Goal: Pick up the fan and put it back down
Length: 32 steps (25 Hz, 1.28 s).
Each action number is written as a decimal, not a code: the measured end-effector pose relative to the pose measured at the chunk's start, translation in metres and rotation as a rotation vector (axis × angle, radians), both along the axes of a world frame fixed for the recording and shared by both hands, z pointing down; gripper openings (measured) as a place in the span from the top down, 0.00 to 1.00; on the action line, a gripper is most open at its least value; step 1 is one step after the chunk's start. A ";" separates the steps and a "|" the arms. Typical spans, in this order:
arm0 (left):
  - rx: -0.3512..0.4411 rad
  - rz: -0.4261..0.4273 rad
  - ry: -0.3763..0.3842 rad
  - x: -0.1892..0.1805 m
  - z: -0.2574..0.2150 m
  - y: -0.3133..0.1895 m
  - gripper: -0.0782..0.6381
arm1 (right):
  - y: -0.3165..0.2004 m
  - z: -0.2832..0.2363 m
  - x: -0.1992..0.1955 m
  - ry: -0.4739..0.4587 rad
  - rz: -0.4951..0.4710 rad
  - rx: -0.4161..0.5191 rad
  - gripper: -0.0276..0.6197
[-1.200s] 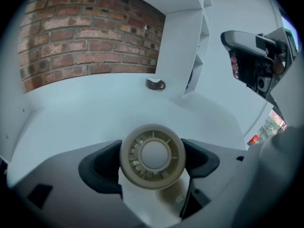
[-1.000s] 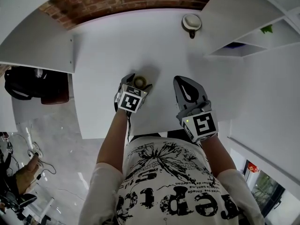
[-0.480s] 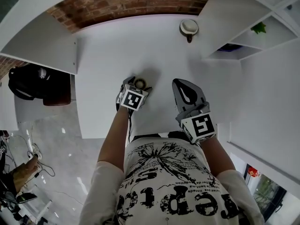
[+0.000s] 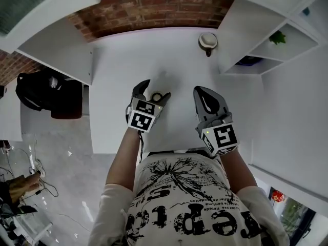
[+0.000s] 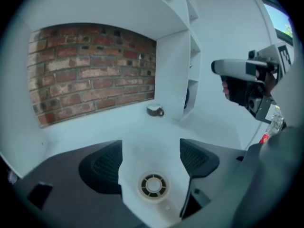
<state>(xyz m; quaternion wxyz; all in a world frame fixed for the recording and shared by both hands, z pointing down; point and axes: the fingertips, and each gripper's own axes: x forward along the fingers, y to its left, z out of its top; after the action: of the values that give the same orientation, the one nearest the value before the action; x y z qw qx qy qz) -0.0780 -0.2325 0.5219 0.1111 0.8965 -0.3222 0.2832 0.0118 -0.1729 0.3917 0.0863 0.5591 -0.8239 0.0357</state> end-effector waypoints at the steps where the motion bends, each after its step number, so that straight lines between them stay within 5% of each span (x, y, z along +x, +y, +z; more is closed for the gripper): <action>1: 0.035 0.003 0.016 -0.001 -0.016 0.001 0.36 | 0.000 -0.003 -0.001 0.001 -0.001 0.007 0.93; 5: 0.221 -0.047 0.107 -0.017 -0.095 0.007 0.64 | 0.000 -0.019 -0.004 0.009 0.000 0.041 0.93; 12: 0.452 -0.095 0.278 -0.047 -0.198 0.024 0.86 | -0.007 -0.047 -0.003 0.017 0.010 0.113 0.93; 15: 0.552 -0.144 0.402 -0.063 -0.234 0.034 0.87 | -0.006 -0.054 -0.008 0.020 -0.011 0.142 0.93; 17: 0.567 -0.167 0.464 -0.074 -0.247 0.039 0.87 | -0.004 -0.060 -0.014 0.021 -0.043 0.163 0.93; 32: 0.493 -0.135 0.503 -0.110 -0.240 0.054 0.87 | 0.007 -0.081 -0.039 0.007 -0.110 0.250 0.94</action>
<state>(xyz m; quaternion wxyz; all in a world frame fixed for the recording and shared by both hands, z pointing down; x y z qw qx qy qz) -0.1882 -0.1787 0.2821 -0.0142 0.9146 -0.4020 -0.0407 -0.0268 -0.1660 0.3112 0.0208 0.5197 -0.8508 -0.0741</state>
